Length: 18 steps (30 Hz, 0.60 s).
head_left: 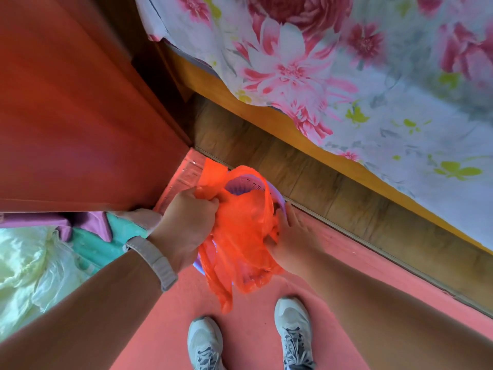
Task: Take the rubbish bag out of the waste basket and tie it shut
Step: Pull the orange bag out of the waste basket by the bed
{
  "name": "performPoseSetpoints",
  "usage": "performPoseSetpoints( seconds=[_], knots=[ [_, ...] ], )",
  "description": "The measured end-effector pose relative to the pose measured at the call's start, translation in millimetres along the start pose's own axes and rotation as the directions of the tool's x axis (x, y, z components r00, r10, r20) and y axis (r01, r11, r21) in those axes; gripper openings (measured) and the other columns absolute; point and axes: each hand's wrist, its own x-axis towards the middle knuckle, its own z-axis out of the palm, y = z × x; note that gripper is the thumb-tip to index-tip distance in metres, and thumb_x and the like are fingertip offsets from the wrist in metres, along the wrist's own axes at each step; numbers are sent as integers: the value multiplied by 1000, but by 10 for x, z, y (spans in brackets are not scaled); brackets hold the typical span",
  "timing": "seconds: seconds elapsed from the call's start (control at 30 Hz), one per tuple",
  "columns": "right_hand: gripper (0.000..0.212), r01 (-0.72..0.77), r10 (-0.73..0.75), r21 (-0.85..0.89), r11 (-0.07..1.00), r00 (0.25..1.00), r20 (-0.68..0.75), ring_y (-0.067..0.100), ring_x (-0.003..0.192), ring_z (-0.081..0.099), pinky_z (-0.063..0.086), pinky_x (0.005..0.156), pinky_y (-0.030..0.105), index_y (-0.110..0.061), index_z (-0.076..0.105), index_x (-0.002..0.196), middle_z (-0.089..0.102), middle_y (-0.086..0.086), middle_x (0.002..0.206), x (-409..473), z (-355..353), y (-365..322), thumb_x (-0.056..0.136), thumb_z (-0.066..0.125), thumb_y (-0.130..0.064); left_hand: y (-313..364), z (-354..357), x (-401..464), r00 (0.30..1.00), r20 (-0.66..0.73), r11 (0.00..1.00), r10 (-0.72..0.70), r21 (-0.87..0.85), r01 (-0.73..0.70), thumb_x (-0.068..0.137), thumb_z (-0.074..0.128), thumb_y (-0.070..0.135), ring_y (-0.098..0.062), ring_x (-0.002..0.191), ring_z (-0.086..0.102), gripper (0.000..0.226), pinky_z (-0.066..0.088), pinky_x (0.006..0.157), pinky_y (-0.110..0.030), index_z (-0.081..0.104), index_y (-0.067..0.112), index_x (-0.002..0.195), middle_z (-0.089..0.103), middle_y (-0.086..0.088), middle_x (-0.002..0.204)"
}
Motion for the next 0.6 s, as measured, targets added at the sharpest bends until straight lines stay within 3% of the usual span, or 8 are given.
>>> performPoseSetpoints(
  seconds=[0.07,0.17,0.4,0.47,0.53,0.6],
  knots=[
    [85,-12,13,-11,1000,1000,17,24,153,2,17,120,41,-16,0,157,-3,8,167,-27,-6,0,92,41,-52,120,-29,-86,1000,9,999,23,24,-23,87,57,9,-19,49,52,11,46,51,-29,64,10,79,56,-10,63],
    [88,-39,39,14,999,999,-16,23,152,6,21,118,41,-11,0,157,2,7,167,-52,-26,4,93,37,-58,344,-100,-256,999,-15,999,31,-31,-32,89,56,6,-9,29,39,12,29,30,-15,61,10,78,46,-3,49],
    [83,5,-5,21,1000,1000,25,22,152,8,26,116,42,-19,-1,157,4,1,167,-173,-153,-31,95,38,-58,685,-246,-610,995,-25,995,94,-29,-95,88,57,8,-9,30,38,14,29,32,-16,63,12,76,47,0,45],
    [79,13,-15,46,999,1000,23,22,152,11,28,114,43,-20,1,157,7,0,166,-212,-197,-58,95,37,-54,787,-291,-697,991,-38,992,125,-13,-125,88,59,10,-19,43,49,9,38,42,-23,64,10,81,55,-11,60],
    [85,8,-10,63,998,999,32,24,151,15,31,115,45,-21,4,157,11,0,166,-264,-254,-95,88,28,-64,880,-341,-778,989,-45,990,140,-19,-141,87,60,11,-26,58,53,7,41,53,-32,66,9,85,58,-17,74],
    [93,-20,20,127,992,1000,9,27,145,30,38,109,47,-22,13,155,24,3,161,-340,-321,-136,77,20,-71,946,-393,-871,990,-48,990,136,-25,-137,87,60,11,-28,65,53,7,42,58,-37,66,10,85,59,-18,79]
  ],
)
